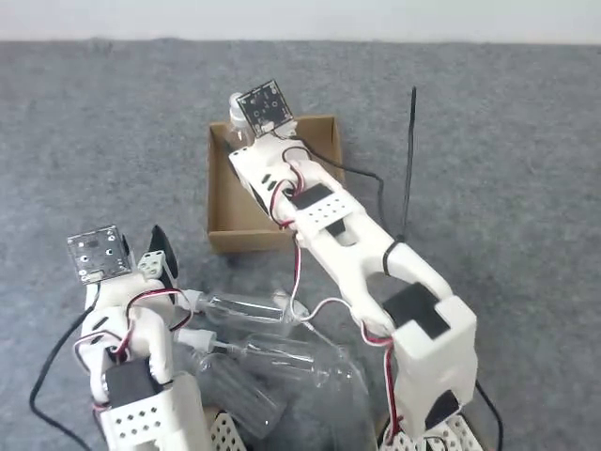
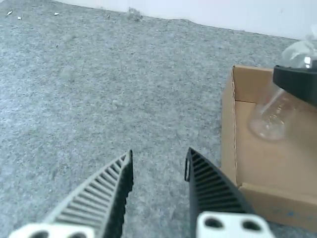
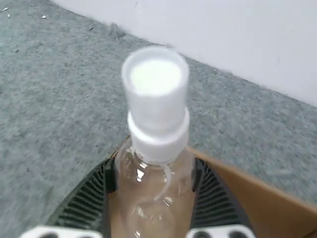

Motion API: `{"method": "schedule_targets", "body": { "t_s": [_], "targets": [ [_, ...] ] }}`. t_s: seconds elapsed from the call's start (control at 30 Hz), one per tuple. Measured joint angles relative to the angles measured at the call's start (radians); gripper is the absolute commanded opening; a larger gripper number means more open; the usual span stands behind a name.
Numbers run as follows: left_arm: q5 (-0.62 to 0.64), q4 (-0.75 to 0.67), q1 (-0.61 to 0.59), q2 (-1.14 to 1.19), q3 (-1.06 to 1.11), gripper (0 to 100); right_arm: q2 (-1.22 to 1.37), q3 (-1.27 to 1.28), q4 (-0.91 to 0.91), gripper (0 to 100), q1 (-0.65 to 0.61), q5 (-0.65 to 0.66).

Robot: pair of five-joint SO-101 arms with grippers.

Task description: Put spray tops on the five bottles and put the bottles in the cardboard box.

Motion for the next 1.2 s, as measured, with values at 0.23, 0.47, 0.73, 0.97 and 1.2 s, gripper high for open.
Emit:
{"method": "schedule_targets", "body": {
  "t_s": [0.23,0.47,0.73,0.97,1.2],
  "targets": [
    [0.000,0.000,0.000,0.000,0.000,16,0.094,-0.100,0.000,1.0,0.000,0.000],
    [0.000,0.000,0.000,0.000,0.000,16,0.183,-0.199,0.000,1.0,0.020,0.000],
    [0.000,0.000,0.000,0.000,0.000,16,0.218,-0.224,0.000,1.0,0.028,0.002],
    [0.000,0.000,0.000,0.000,0.000,16,0.219,-0.224,-0.078,1.0,0.028,0.000],
    [0.000,0.000,0.000,0.000,0.000,16,0.270,-0.224,-0.115,1.0,0.026,0.000]
  ]
}}
